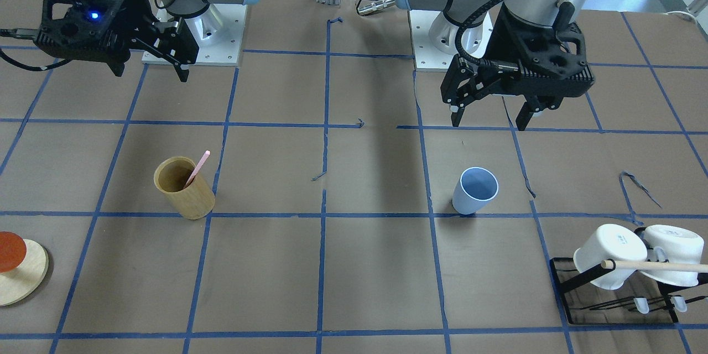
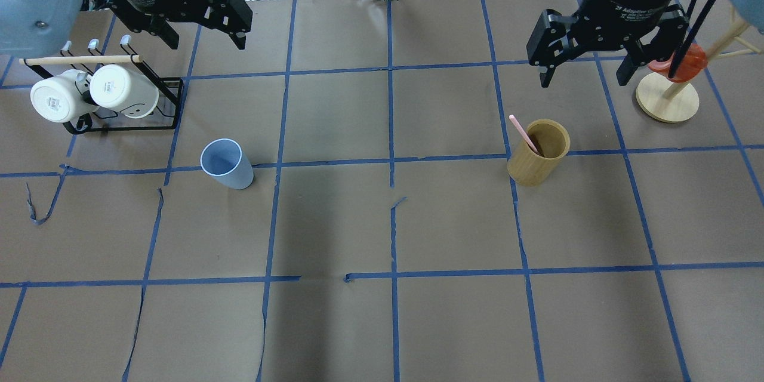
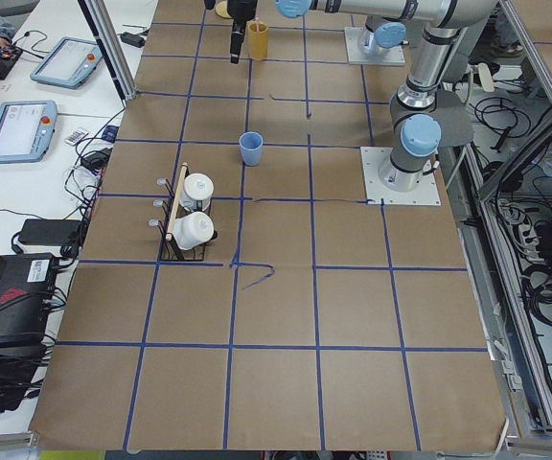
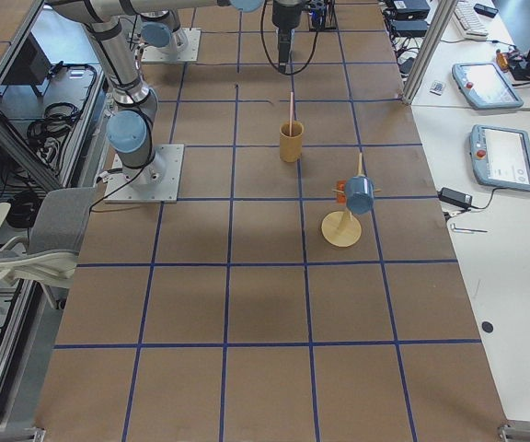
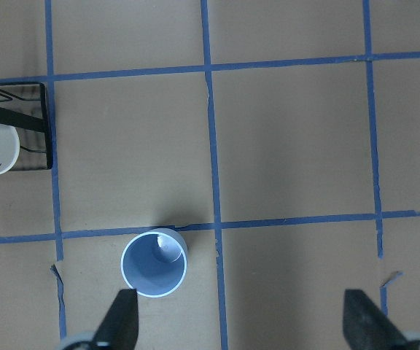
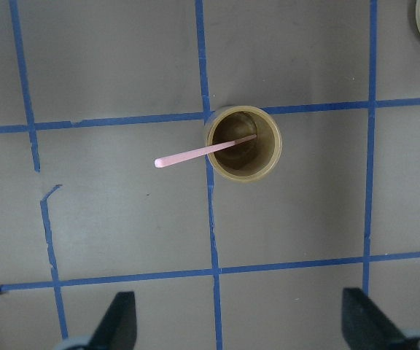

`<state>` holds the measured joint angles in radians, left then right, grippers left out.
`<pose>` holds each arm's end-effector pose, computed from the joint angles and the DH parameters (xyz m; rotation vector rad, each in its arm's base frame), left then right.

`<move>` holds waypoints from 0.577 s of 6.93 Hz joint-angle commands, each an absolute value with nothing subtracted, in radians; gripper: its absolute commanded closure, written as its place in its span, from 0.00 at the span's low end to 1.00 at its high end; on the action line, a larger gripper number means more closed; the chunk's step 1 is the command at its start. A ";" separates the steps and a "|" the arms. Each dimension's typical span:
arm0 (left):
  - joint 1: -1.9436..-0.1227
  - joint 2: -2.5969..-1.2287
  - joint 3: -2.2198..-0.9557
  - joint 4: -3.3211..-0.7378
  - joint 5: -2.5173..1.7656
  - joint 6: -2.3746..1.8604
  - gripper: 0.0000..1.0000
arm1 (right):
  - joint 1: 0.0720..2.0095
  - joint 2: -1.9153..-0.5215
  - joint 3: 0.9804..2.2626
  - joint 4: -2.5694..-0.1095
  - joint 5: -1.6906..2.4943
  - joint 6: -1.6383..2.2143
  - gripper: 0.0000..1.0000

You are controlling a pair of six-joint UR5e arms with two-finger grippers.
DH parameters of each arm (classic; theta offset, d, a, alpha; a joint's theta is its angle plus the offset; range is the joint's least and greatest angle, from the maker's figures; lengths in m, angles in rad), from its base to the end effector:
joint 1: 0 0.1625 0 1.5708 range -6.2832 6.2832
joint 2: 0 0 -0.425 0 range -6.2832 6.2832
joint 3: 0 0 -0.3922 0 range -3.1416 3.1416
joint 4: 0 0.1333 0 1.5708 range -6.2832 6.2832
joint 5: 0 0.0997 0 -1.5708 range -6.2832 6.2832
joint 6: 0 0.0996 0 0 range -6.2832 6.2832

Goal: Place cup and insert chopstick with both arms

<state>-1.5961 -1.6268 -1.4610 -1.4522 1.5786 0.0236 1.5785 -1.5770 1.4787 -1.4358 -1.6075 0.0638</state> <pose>-0.1459 -0.5272 0.5269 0.0753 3.1214 -0.2698 0.1334 -0.4826 0.5229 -0.0860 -3.1019 -0.0549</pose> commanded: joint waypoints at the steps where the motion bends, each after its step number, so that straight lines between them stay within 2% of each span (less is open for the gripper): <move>1: -1.597 -1.623 -1.462 -1.459 1.582 0.015 0.00 | 1.578 -1.577 1.479 -1.436 -1.608 0.064 0.00; 4: -1.608 -1.625 -1.474 -1.466 1.571 0.011 0.00 | 1.578 -1.577 1.479 -1.436 -1.609 0.064 0.00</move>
<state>-1.6008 -1.6253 -1.4629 -1.4579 1.5755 0.0125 1.5785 -1.5763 1.4787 -1.4358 -1.6080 0.0644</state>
